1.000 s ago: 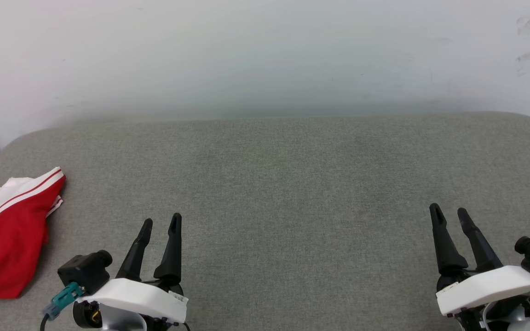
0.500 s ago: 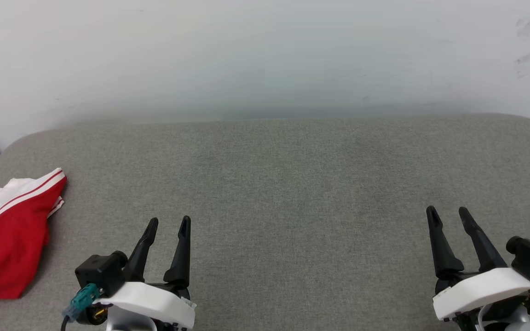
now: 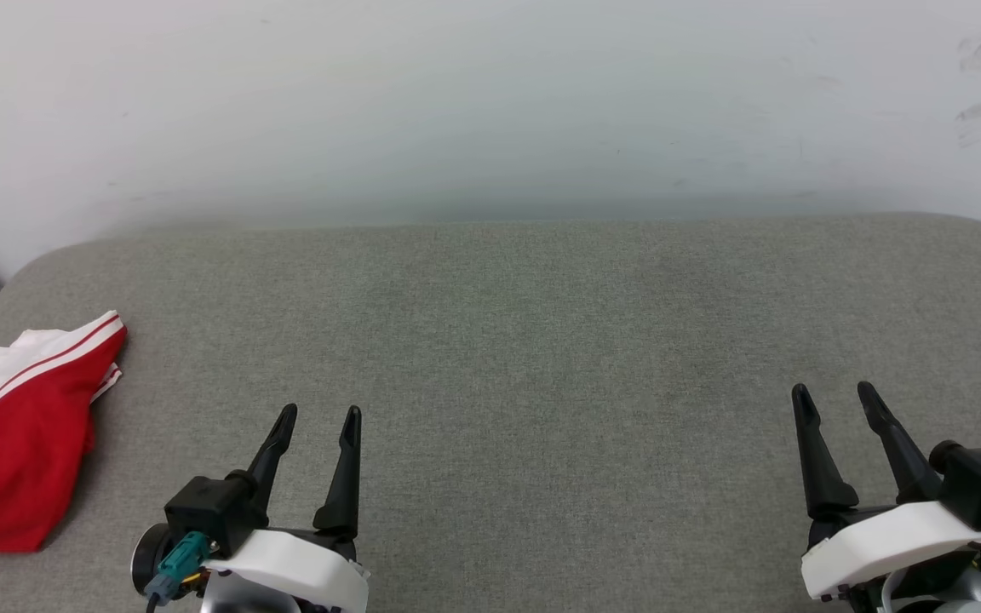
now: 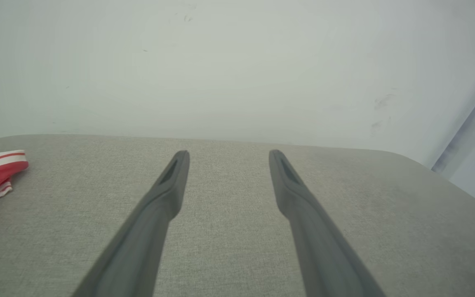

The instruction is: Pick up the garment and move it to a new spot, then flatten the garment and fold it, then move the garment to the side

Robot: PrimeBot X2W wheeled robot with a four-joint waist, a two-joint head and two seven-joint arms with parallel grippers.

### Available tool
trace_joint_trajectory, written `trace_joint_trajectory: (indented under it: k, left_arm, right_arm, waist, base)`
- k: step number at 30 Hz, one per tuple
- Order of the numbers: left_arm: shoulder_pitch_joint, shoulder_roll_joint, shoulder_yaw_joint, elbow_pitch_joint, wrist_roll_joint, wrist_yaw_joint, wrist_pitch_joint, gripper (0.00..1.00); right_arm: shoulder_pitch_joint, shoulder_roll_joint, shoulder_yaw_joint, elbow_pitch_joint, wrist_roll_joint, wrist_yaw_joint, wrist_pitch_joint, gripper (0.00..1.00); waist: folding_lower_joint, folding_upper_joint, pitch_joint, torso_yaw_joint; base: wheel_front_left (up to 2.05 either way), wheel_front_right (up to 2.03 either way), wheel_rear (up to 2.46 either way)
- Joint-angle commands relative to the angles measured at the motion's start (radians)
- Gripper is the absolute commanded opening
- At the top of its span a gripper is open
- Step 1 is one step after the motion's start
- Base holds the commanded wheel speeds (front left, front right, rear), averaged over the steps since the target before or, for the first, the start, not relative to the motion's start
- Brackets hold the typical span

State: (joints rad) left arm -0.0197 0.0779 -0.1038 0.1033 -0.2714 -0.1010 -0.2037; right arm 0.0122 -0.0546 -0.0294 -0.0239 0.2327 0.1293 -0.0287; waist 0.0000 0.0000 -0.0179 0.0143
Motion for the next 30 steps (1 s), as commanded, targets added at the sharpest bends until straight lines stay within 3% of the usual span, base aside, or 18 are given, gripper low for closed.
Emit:
trace_joint_trajectory:
  k: [1,30]
  left_arm:
    - [0.004,0.002,-0.003,-0.002,0.024,0.004,-0.008,1.0]
    - [0.008,-0.015,-0.011,0.022,0.192,0.005,-0.064,1.0]
  right_arm:
    - [0.009,0.003,-0.001,-0.013,-0.025,0.002,-0.01,1.0]
    - [0.024,0.006,-0.005,-0.022,-0.172,0.002,-0.039,1.0]
  waist:
    - [0.0,0.0,0.0,0.0]
    - [0.0,0.0,0.002,0.009]
  base:
    - [0.0,0.0,0.0]
    - [0.0,0.0,0.0]
